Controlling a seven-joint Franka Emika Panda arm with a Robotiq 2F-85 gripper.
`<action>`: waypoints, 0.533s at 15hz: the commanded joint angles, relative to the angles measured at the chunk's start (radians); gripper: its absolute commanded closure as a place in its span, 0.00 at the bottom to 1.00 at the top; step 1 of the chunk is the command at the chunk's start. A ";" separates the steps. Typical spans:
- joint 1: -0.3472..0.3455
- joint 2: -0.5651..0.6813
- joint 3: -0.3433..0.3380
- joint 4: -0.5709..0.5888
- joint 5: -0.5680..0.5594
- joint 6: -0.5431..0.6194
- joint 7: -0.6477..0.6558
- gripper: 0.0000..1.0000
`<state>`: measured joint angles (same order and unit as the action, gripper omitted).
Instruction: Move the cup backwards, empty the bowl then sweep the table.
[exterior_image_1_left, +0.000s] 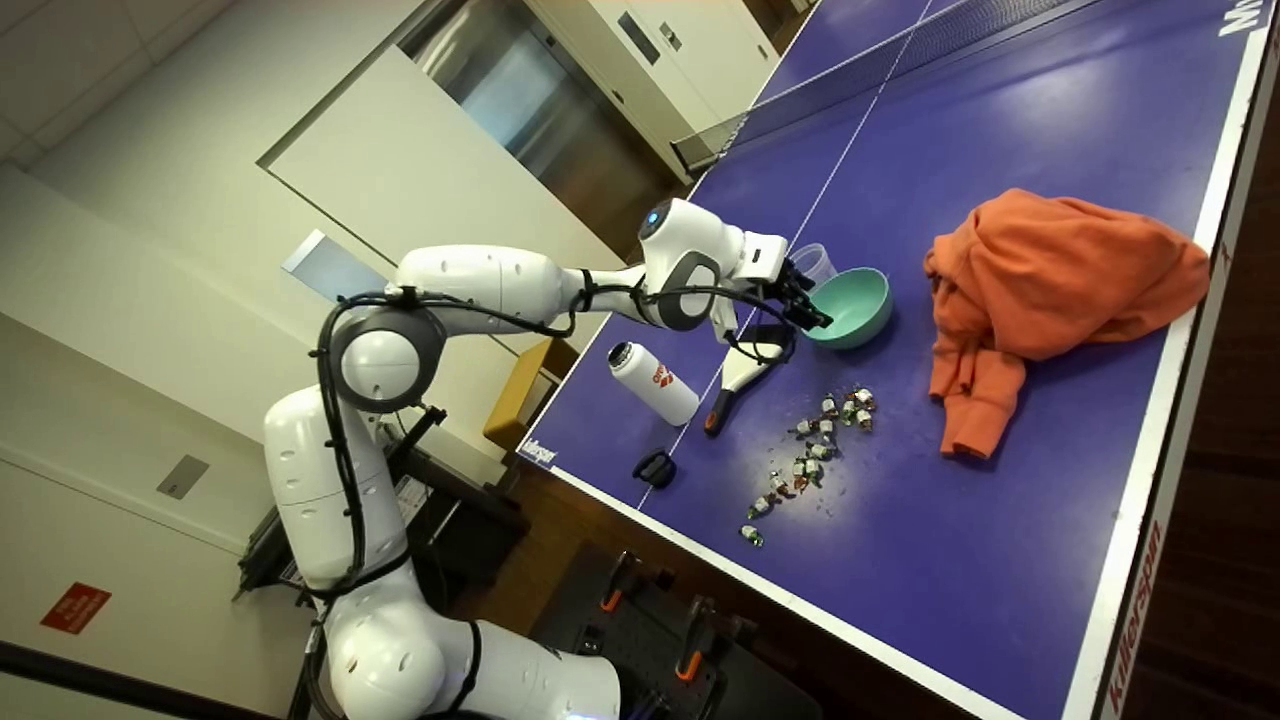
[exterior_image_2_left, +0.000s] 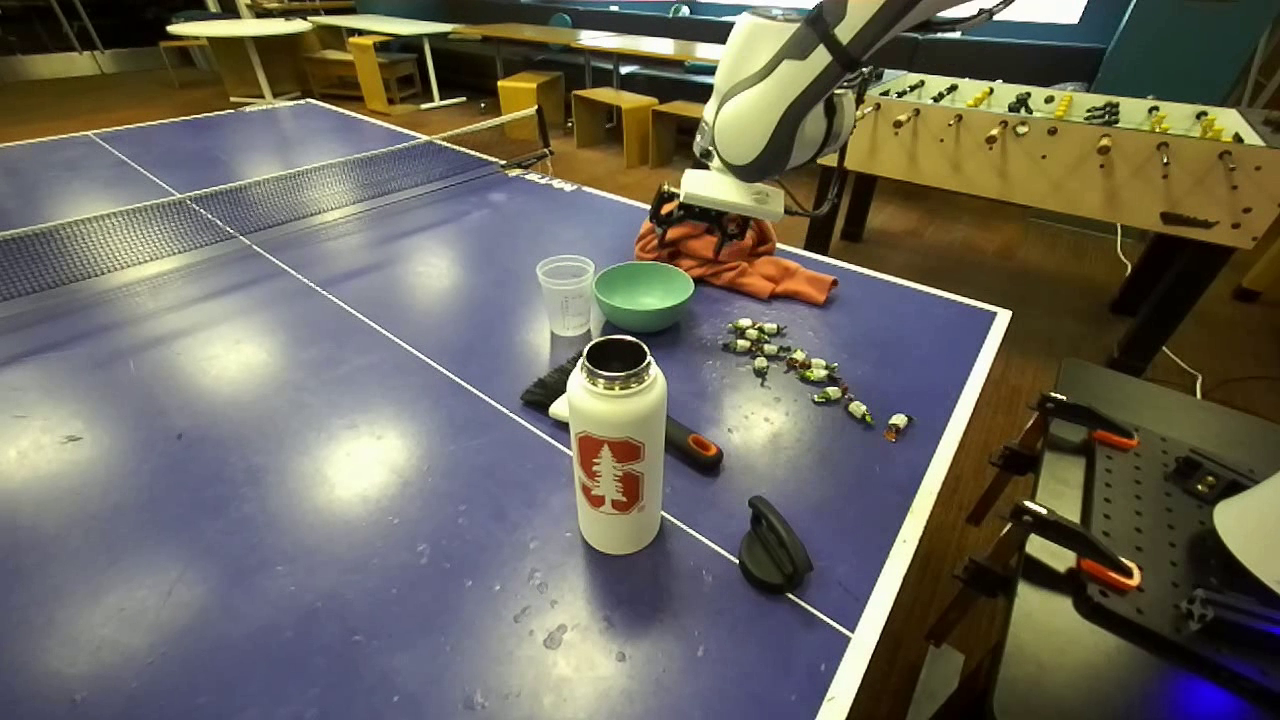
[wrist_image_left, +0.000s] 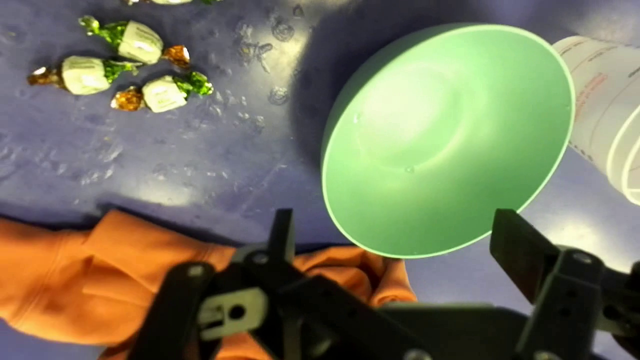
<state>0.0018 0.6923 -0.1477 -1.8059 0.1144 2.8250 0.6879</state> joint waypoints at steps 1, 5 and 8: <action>0.008 -0.184 0.013 -0.175 0.005 -0.044 -0.130 0.00; 0.003 -0.305 0.048 -0.281 0.008 -0.129 -0.280 0.00; 0.009 -0.361 0.071 -0.339 -0.003 -0.209 -0.347 0.00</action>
<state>0.0057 0.4212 -0.0957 -2.0526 0.1142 2.6822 0.4083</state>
